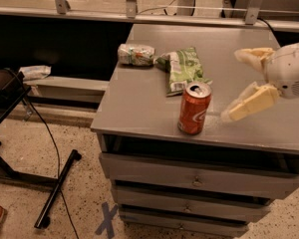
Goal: Knock coke can over
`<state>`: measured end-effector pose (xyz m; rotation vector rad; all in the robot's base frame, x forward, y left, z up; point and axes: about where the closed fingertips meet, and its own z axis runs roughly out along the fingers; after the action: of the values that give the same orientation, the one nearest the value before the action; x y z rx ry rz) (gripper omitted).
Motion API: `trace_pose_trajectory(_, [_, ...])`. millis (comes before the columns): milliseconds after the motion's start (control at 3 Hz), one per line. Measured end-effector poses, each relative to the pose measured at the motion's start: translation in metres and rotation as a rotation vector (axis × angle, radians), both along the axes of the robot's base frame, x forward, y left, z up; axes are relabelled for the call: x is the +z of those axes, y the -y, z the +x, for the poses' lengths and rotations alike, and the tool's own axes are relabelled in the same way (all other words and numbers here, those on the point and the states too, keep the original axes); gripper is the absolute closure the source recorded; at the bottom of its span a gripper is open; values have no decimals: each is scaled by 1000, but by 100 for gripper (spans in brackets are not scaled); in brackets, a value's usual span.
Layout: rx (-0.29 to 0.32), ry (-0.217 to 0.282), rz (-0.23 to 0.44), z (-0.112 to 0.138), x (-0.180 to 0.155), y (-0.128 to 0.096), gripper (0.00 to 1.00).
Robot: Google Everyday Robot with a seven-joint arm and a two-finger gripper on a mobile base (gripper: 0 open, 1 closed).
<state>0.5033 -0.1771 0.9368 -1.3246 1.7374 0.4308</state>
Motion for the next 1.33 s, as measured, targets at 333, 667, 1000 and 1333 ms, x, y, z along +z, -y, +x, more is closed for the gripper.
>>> trace_pose_trajectory(333, [31,-11,157,2,-10,-9,0])
trace_pose_trajectory(667, [48,-5,261,2,-18,-18,0])
trace_pose_trajectory(1000, [69,2,329,5,-25,-33,0])
trace_pose_trajectory(1333, [111,-7,381,4,-30,-56,2])
